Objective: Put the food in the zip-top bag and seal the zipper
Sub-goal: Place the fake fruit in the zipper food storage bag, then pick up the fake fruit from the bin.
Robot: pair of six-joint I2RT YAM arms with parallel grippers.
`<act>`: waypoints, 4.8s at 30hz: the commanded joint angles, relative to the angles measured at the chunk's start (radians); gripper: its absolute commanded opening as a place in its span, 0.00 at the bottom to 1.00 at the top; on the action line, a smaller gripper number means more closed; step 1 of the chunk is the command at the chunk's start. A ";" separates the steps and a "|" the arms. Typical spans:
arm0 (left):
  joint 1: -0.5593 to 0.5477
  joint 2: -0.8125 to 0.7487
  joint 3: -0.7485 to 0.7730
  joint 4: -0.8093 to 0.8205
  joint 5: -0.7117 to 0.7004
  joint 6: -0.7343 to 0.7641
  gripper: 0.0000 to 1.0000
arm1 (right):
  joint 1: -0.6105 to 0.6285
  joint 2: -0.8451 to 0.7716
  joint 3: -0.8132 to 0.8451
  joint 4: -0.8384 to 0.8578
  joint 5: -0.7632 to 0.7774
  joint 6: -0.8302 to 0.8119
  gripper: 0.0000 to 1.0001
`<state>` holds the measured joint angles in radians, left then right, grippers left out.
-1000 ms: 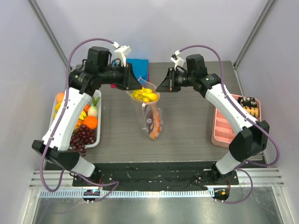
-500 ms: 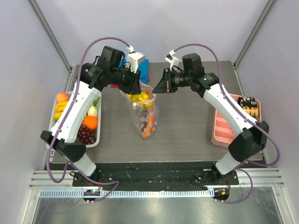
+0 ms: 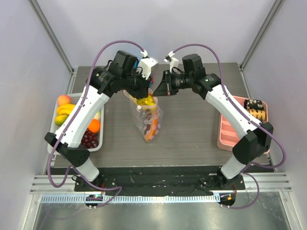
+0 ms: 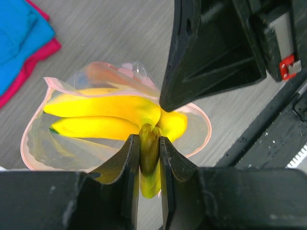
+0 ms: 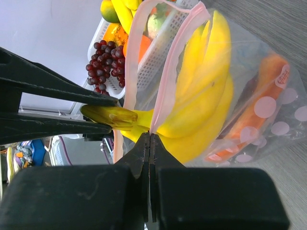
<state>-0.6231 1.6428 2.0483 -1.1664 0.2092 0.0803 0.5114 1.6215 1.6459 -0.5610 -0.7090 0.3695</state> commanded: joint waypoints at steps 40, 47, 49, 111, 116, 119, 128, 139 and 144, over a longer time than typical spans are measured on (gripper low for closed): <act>-0.070 -0.161 -0.069 -0.055 0.084 0.323 0.79 | 0.003 0.060 0.192 -0.013 -0.047 -0.064 0.01; -0.029 -0.296 -0.138 0.089 0.052 0.219 0.98 | 0.003 0.054 0.184 -0.019 -0.053 -0.069 0.01; 0.020 -0.322 -0.152 0.129 0.059 0.123 1.00 | 0.003 0.054 0.177 -0.019 -0.055 -0.067 0.01; 1.192 -0.093 -0.718 0.312 -0.064 0.170 0.91 | 0.016 0.077 0.134 -0.131 0.031 -0.167 0.01; 1.189 -0.117 -0.728 0.304 -0.077 0.165 0.89 | 0.018 0.084 0.140 -0.131 0.028 -0.161 0.01; 1.189 -0.107 -0.740 0.326 -0.085 0.176 0.93 | 0.018 0.087 0.146 -0.131 0.026 -0.158 0.01; 1.163 -0.106 -0.750 0.375 -0.139 0.182 0.89 | 0.018 0.087 0.147 -0.131 0.031 -0.158 0.01; 1.145 -0.152 -0.786 0.419 -0.244 0.185 0.94 | 0.018 0.092 0.155 -0.131 0.025 -0.156 0.01; 1.145 -0.141 -0.787 0.424 -0.261 0.187 0.97 | 0.016 0.084 0.150 -0.132 0.026 -0.158 0.01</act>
<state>0.5236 1.5204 1.2617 -0.7853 -0.0261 0.2520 0.5228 1.7161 1.7542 -0.7094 -0.6781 0.2157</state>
